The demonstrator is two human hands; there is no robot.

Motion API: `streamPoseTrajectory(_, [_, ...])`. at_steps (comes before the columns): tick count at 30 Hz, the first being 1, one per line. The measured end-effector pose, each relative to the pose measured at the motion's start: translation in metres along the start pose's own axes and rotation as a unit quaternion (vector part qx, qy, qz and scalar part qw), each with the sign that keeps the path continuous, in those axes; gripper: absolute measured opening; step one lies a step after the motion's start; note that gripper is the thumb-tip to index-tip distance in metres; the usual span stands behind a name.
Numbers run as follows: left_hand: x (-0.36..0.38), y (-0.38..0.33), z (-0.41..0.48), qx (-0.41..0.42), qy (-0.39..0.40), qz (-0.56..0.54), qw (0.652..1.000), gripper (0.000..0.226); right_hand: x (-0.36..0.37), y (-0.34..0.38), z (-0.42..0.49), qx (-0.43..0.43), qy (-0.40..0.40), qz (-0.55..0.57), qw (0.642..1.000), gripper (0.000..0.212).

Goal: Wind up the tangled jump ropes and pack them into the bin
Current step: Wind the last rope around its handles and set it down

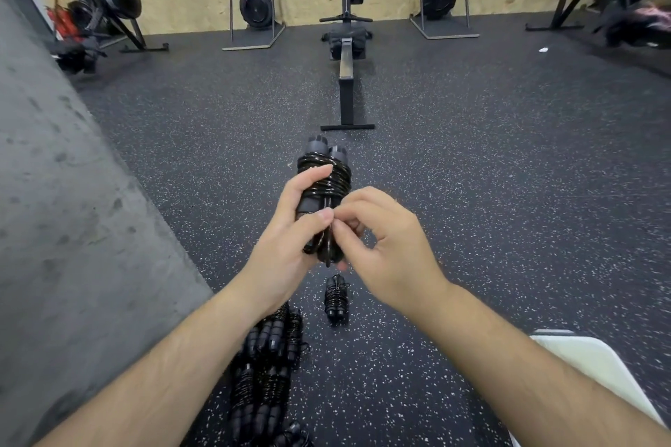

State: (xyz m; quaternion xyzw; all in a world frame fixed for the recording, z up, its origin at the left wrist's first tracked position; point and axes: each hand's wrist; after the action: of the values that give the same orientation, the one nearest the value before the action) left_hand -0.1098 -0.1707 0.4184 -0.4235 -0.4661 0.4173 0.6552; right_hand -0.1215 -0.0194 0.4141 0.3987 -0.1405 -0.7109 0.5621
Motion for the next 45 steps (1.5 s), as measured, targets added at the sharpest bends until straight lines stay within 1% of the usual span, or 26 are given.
streamPoseTrajectory(4, [-0.006, -0.004, 0.003, 0.021, -0.024, 0.01, 0.999, 0.045, -0.001, 0.001, 0.003, 0.014, 0.002, 0.034, 0.999, 0.013])
streamPoseTrajectory(6, [-0.007, -0.006, 0.006, 0.027, -0.041, -0.002, 0.999, 0.045, 0.001, 0.001, 0.004, 0.01, -0.006, 0.047, 0.999, 0.017])
streamPoseTrajectory(8, [-0.009, -0.005, 0.008, 0.03, -0.053, -0.003, 0.998, 0.045, 0.002, 0.005, 0.003, 0.028, -0.005, 0.072, 0.997, 0.024])
streamPoseTrajectory(11, [-0.01, -0.003, 0.008, 0.026, -0.063, 0.004, 0.998, 0.044, 0.004, 0.008, 0.0, 0.033, 0.014, 0.058, 0.998, 0.034])
streamPoseTrajectory(15, [-0.01, -0.001, 0.009, 0.022, -0.076, 0.004, 0.997, 0.041, 0.009, 0.001, -0.001, 0.033, 0.007, 0.024, 0.999, 0.024])
streamPoseTrajectory(19, [-0.012, 0.002, 0.011, 0.015, -0.08, 0.034, 0.996, 0.038, 0.016, -0.006, -0.004, 0.047, 0.011, 0.004, 0.999, 0.014])
streamPoseTrajectory(23, [-0.009, 0.007, 0.013, 0.023, -0.095, 0.039, 0.994, 0.035, 0.019, -0.007, -0.005, 0.048, 0.002, -0.027, 0.999, 0.02])
streamPoseTrajectory(26, [-0.008, 0.008, 0.015, 0.02, -0.11, 0.028, 0.993, 0.037, 0.021, -0.003, -0.005, 0.053, -0.007, -0.047, 0.997, 0.024])
streamPoseTrajectory(29, [-0.01, 0.009, 0.016, 0.018, -0.115, 0.049, 0.992, 0.04, 0.021, 0.0, -0.005, 0.064, -0.005, -0.059, 0.996, 0.028])
streamPoseTrajectory(32, [-0.013, 0.012, 0.017, 0.032, -0.113, 0.063, 0.991, 0.043, 0.019, 0.0, -0.004, 0.077, 0.002, -0.055, 0.995, 0.026])
streamPoseTrajectory(35, [-0.016, 0.019, 0.019, 0.039, -0.106, 0.064, 0.991, 0.048, 0.019, 0.001, -0.005, 0.104, 0.003, -0.036, 0.994, 0.024])
streamPoseTrajectory(37, [-0.019, 0.023, 0.02, 0.035, -0.1, 0.075, 0.992, 0.054, 0.02, 0.0, -0.005, 0.124, 0.008, -0.022, 0.992, 0.027])
streamPoseTrajectory(39, [-0.02, 0.026, 0.019, 0.026, -0.087, 0.127, 0.988, 0.06, 0.024, -0.004, -0.004, 0.155, 0.021, -0.017, 0.988, 0.034])
streamPoseTrajectory(41, [-0.02, 0.031, 0.016, 0.015, -0.077, 0.201, 0.976, 0.061, 0.027, -0.009, -0.003, 0.2, 0.032, -0.009, 0.979, 0.04])
streamPoseTrajectory(43, [-0.019, 0.04, 0.012, 0.005, -0.076, 0.256, 0.964, 0.062, 0.03, -0.016, -0.002, 0.251, 0.038, 0.009, 0.967, 0.041])
streamPoseTrajectory(45, [-0.019, 0.049, 0.007, 0.002, -0.091, 0.291, 0.952, 0.077, 0.032, -0.022, -0.003, 0.306, 0.047, 0.048, 0.95, 0.039])
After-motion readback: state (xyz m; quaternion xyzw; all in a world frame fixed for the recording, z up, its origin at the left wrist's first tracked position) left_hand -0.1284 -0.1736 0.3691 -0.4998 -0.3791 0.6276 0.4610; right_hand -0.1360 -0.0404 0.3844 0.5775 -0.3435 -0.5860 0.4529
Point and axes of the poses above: each hand's wrist, its own z-axis towards the middle knuckle, its own x-axis out of the palm, y = z × x, and after that the axes turned 2 degrees about x, right-handed
